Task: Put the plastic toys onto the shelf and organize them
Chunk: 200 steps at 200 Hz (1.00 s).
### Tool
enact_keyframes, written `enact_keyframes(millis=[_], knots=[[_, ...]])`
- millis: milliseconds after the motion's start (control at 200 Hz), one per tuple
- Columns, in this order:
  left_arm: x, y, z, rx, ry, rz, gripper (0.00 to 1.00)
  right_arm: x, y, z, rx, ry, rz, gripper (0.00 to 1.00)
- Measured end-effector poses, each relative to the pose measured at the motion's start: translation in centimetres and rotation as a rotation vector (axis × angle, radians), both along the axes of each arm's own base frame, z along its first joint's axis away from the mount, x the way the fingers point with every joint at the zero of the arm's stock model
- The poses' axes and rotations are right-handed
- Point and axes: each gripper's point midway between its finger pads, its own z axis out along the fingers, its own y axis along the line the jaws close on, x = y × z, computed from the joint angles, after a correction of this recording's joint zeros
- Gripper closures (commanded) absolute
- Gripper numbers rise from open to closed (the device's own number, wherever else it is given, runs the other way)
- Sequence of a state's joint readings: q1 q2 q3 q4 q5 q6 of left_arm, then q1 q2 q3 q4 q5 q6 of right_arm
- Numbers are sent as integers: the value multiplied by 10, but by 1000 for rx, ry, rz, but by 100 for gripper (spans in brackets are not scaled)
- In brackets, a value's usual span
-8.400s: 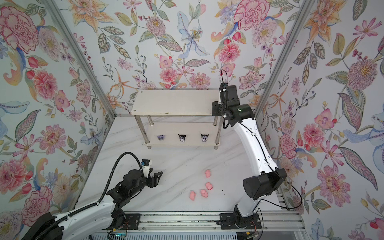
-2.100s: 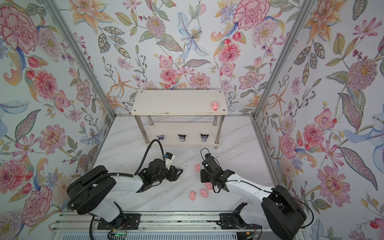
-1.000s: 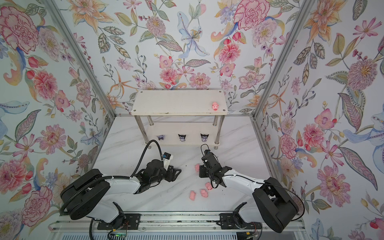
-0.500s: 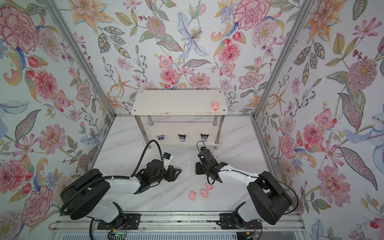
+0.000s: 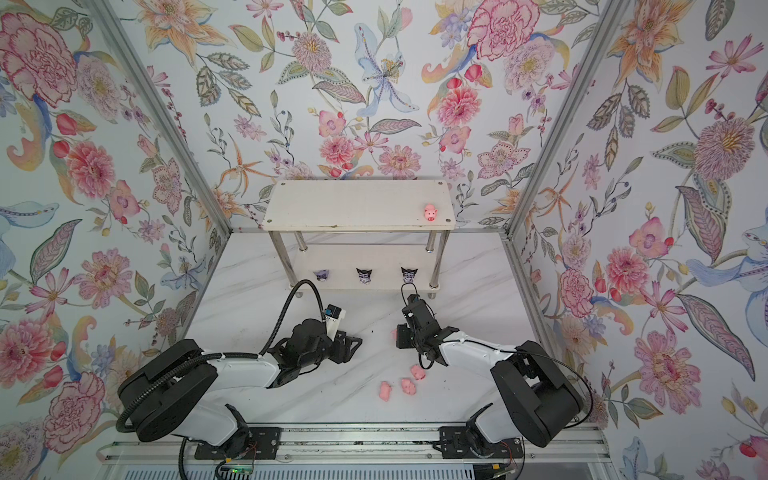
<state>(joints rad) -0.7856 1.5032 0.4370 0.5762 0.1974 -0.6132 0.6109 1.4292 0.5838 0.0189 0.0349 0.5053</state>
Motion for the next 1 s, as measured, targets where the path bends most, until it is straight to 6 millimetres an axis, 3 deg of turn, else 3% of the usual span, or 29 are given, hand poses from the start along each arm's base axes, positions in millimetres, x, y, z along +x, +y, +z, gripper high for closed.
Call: enact_keyframes(millis=[185, 405, 676, 1001], knots=[[0, 0, -1, 2, 3, 0, 30, -15, -18, -12, -26, 39, -20, 100], [0, 0, -1, 2, 3, 0, 30, -10, -24, -1, -38, 26, -21, 100], [0, 0, -1, 2, 3, 0, 30, 9, -7, 27, 15, -31, 5, 100], [0, 0, -1, 2, 3, 0, 30, 25, 16, 29, 32, -31, 37, 100]])
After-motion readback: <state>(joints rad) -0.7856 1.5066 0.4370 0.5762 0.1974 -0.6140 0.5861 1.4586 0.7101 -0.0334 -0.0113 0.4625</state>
